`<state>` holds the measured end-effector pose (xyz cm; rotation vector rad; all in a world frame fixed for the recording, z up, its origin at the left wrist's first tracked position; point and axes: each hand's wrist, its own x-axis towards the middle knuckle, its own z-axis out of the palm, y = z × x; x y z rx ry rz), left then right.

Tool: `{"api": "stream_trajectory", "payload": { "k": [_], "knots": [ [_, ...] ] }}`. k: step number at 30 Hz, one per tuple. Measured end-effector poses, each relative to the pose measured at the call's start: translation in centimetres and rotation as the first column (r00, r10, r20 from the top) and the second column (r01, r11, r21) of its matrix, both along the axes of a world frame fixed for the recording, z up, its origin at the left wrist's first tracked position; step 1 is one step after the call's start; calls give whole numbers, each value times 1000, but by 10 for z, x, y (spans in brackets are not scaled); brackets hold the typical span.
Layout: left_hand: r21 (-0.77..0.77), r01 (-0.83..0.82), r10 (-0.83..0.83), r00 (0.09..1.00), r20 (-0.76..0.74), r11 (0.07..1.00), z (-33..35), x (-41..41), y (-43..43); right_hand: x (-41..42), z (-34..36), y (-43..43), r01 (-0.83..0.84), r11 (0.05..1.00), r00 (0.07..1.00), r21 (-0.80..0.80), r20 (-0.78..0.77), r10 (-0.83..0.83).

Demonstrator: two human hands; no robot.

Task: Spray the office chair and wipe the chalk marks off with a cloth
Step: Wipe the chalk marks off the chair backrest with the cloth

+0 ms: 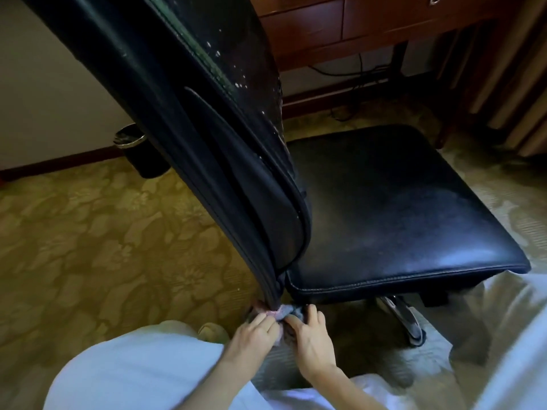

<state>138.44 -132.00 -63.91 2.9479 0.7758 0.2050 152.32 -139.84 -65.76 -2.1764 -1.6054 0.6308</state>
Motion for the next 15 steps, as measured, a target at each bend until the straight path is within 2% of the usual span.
{"api": "stream_trajectory", "payload": {
  "k": [5, 8, 12, 15],
  "knots": [
    [130, 18, -29, 996, 84, 991, 35, 3, -9, 2, 12, -11, 81, 962, 995, 261, -75, -63],
    [169, -31, -3, 980, 197, 985, 61, 0, -15, 9, 44, -12, 35, 913, 999, 406, -47, -17],
    [233, -106, 17, 935, 353, 967, 116, 2, -30, 20, 106, -16, 19, 816, 999, 578, -45, 8],
    [311, -184, 10, 874, 487, 932, 173, 8, -40, 27, 160, -16, 38, 689, 997, 724, -69, 18]
  ]
}}
